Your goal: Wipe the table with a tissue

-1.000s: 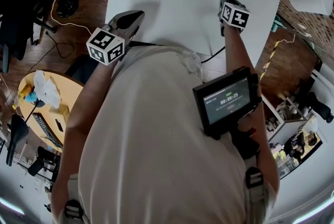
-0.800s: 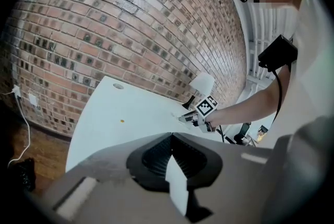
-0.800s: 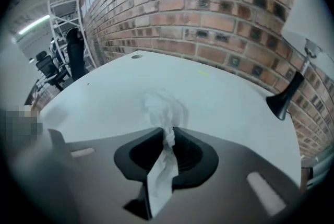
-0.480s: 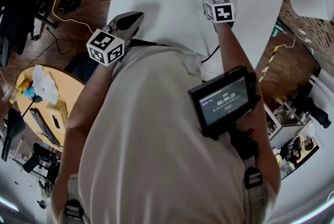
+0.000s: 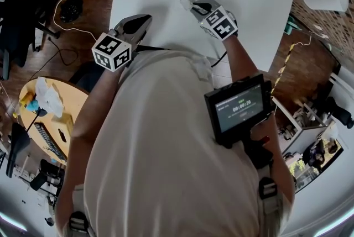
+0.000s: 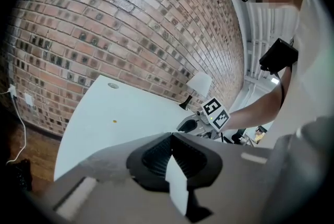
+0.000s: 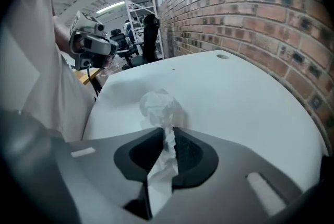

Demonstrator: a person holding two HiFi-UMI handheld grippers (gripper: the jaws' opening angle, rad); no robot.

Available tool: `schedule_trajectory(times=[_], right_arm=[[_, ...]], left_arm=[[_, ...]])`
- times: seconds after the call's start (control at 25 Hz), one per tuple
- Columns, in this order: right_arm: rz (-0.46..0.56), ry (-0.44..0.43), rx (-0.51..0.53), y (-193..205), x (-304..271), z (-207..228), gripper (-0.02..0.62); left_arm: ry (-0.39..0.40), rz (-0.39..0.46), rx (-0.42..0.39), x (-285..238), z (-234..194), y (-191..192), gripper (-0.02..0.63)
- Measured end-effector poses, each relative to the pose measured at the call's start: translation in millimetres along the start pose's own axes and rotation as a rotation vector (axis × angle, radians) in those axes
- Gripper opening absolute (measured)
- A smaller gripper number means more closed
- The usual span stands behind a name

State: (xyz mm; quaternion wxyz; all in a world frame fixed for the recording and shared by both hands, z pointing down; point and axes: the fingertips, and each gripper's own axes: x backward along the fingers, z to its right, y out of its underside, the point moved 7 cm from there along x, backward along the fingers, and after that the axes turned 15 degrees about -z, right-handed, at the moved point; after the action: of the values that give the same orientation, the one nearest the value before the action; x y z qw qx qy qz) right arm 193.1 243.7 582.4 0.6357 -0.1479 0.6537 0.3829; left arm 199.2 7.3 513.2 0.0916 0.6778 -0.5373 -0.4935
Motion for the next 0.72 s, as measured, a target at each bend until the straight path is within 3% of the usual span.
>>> schedule_trajectory(times=[0.28, 0.48, 0.56, 0.72], right_arm=[[0.019, 0.149, -0.267, 63.0, 23.4, 42.3, 0.058], [0.058, 0.238, -0.569, 102.7, 44.7, 73.7, 0.058], [0.108, 0.244, -0.607, 99.9, 54.2, 76.9, 0.058], [0.184, 0.200, -0.563, 68.5, 58.0, 74.0, 0.058]], left_arm=[[0.018, -0.005, -0.011, -3.6, -3.5, -2.7, 0.006], [0.019, -0.007, -0.011, -3.6, -3.6, -2.9, 0.006], [0.016, -0.004, -0.010, -2.4, -3.5, -3.2, 0.006], [0.007, 0.002, -0.001, 0.7, -5.9, -1.2, 0.006]])
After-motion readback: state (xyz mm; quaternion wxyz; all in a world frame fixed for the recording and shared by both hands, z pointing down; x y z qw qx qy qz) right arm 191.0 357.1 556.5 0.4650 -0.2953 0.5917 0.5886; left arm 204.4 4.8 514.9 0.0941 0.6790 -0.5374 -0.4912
